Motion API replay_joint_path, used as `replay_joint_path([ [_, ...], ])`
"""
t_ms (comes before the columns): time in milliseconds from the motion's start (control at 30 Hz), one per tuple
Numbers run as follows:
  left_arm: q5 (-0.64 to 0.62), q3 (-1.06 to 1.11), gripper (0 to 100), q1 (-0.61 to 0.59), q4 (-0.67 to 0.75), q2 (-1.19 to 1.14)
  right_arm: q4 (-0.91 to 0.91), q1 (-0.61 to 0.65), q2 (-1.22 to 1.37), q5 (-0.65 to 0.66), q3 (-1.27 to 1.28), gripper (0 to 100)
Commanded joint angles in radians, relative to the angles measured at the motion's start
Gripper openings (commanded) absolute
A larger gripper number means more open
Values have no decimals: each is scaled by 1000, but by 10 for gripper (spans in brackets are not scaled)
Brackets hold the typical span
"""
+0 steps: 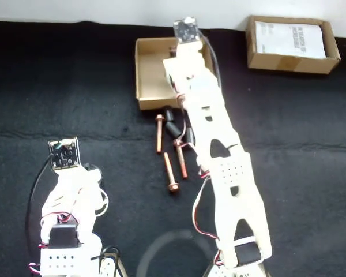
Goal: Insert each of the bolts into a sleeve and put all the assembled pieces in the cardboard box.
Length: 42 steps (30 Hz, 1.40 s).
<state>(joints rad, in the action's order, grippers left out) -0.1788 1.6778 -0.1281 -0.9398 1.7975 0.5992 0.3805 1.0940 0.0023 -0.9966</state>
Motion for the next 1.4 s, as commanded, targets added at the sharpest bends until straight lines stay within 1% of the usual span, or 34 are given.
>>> replay_joint_path([
  [0,8,19,13,-13,6,2,101,7,-24,8,-77,153],
  [100,8,19,13,-13,6,2,189,8,-24,9,-133,221],
  [267,8,19,13,-15,6,2,355,5,-22,11,-289,224],
  [367,8,19,13,-15,6,2,515,12,-22,11,-424,224],
  [567,8,19,13,-15,6,2,914,33,-15,11,-714,224],
  [633,8,19,13,-15,6,2,1003,35,-15,11,-765,224],
  [767,8,19,13,-15,6,2,1156,39,-27,11,-771,224],
  [1000,8,19,13,-15,6,2,1167,21,-133,11,-769,224],
  [1167,8,19,13,-15,6,2,1168,41,-236,11,-753,224],
  [1267,9,19,13,-15,6,2,1168,73,-328,11,-642,224],
  [1367,9,19,13,-15,6,2,1168,114,-447,11,-443,224],
])
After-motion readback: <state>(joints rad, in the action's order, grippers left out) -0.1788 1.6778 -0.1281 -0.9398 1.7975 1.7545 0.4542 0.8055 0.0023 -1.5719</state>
